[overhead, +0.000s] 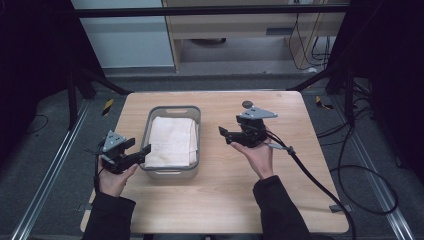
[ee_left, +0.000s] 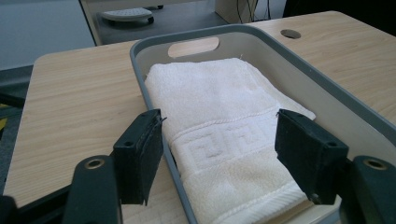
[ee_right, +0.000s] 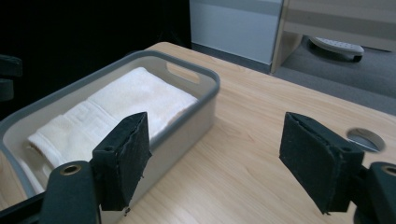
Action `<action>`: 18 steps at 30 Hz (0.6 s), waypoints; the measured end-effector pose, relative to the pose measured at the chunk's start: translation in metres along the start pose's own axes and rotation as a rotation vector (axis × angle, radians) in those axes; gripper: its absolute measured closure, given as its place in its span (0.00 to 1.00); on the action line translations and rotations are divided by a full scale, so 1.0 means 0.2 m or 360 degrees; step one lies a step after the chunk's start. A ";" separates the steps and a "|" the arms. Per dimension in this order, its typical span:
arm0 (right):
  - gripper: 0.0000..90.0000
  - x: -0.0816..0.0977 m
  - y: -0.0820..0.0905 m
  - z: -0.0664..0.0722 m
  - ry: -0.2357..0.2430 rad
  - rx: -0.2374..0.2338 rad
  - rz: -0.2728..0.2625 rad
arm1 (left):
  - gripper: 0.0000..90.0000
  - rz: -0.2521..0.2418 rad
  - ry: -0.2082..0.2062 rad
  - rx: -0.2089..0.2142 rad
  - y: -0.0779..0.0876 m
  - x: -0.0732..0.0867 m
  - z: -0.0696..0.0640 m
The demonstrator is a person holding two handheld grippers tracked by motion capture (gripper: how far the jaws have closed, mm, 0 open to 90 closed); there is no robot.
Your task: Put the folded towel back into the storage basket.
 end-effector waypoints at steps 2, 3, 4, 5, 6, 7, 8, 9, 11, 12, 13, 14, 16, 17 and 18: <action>0.26 0.02 0.03 -0.02 -0.0012 0.0002 -0.0003 | 0.35 -0.0003 -0.0005 -0.0002 0.01 0.01 0.00; 0.26 0.06 0.09 -0.05 -0.0025 0.0021 -0.0013 | 0.34 -0.0007 -0.0006 -0.0006 0.02 0.03 0.00; 0.26 0.08 0.11 -0.07 -0.0026 0.0022 -0.0022 | 0.34 -0.0010 -0.0008 -0.0009 0.02 0.04 0.01; 0.25 0.10 0.14 -0.08 -0.0033 0.0031 -0.0019 | 0.34 -0.0011 -0.0010 -0.0013 0.03 0.05 0.01; 0.25 0.10 0.14 -0.08 -0.0033 0.0031 -0.0019 | 0.34 -0.0011 -0.0010 -0.0013 0.03 0.05 0.01; 0.25 0.15 0.20 -0.12 -0.0044 0.0050 -0.0025 | 0.34 -0.0015 -0.0006 -0.0017 0.04 0.06 0.01; 0.25 0.17 0.22 -0.13 -0.0051 0.0053 -0.0029 | 0.33 -0.0020 -0.0012 -0.0029 0.05 0.07 0.02; 0.25 0.19 0.24 -0.15 -0.0063 0.0058 -0.0032 | 0.33 -0.0029 -0.0013 -0.0030 0.06 0.08 0.02; 0.25 0.24 0.29 -0.18 -0.0083 0.0066 -0.0032 | 0.33 -0.0048 -0.0007 -0.0034 0.07 0.09 0.03; 0.25 0.27 0.31 -0.19 -0.0090 0.0071 -0.0024 | 0.33 -0.0053 -0.0001 -0.0036 0.08 0.10 0.04; 0.25 0.30 0.33 -0.21 -0.0097 0.0084 -0.0020 | 0.34 -0.0053 0.0001 -0.0045 0.08 0.11 0.04; 0.25 0.32 0.35 -0.22 -0.0096 0.0090 -0.0012 | 0.34 -0.0055 0.0015 -0.0047 0.09 0.12 0.05; 0.25 0.36 0.37 -0.24 -0.0106 0.0102 -0.0004 | 0.36 -0.0060 0.0024 -0.0052 0.09 0.12 0.06; 0.25 0.38 0.39 -0.25 -0.0114 0.0107 0.0001 | 0.36 -0.0058 0.0034 -0.0060 0.10 0.14 0.07; 0.26 0.41 0.42 -0.27 -0.0122 0.0115 0.0009 | 0.37 -0.0055 0.0042 -0.0066 0.10 0.15 0.08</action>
Point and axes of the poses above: each handheld gripper's, and its own axes: y roughly backward along the jaws, x roughly out of its underside, z roughly to its left, the point moved 4 cm from there along -y, roughly forward along the jaws, and after that the axes turned 3 degrees about y, right-handed, at the moved point
